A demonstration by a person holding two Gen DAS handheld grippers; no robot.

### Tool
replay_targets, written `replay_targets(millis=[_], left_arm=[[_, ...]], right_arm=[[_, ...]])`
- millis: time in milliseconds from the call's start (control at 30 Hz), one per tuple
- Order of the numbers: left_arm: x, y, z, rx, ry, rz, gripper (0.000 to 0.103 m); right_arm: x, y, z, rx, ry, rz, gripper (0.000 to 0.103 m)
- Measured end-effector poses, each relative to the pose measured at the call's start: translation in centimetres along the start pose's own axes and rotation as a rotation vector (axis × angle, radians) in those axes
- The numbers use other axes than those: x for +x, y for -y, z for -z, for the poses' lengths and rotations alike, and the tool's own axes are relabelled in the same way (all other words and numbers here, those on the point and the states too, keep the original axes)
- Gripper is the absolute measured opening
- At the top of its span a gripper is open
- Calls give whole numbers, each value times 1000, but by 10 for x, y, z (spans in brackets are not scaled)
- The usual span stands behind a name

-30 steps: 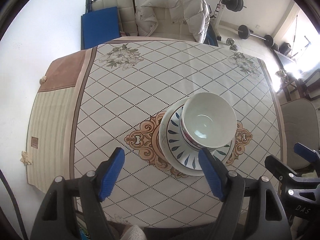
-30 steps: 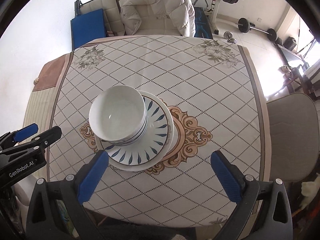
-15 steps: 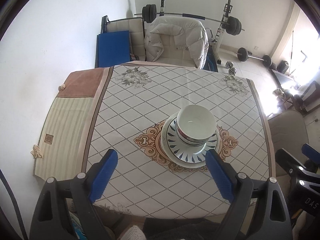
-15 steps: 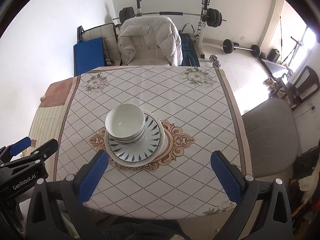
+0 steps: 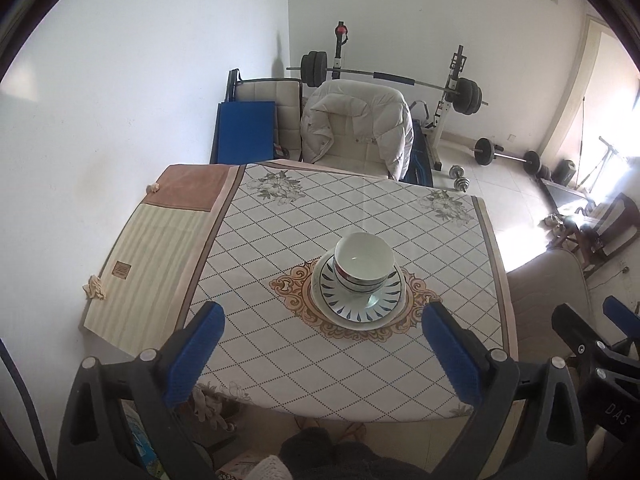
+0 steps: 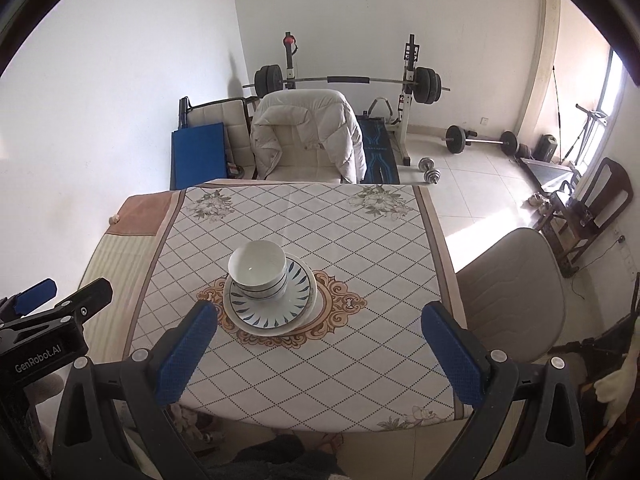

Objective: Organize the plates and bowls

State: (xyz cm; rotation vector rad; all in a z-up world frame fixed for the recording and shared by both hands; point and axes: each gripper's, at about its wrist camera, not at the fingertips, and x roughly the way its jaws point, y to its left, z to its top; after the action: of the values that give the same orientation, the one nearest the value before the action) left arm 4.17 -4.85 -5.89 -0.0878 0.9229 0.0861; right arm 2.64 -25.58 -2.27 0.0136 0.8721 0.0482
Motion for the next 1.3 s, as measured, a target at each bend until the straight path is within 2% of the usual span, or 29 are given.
replay_targets(millis=[167, 333, 533, 1300], left_arm=[[-25, 0, 11, 7, -10, -14, 101], [-40, -9, 19, 15, -1, -7, 101], [-47, -15, 28, 34, -8, 0, 101], [-74, -21, 43, 78, 46, -12, 101]], right_arm=[[-47, -10, 17, -49, 38, 93, 103], [-71, -20, 28, -49, 51, 124, 103], [-89, -28, 42, -5, 24, 127, 103], [-122, -39, 56, 13, 56, 155, 103]])
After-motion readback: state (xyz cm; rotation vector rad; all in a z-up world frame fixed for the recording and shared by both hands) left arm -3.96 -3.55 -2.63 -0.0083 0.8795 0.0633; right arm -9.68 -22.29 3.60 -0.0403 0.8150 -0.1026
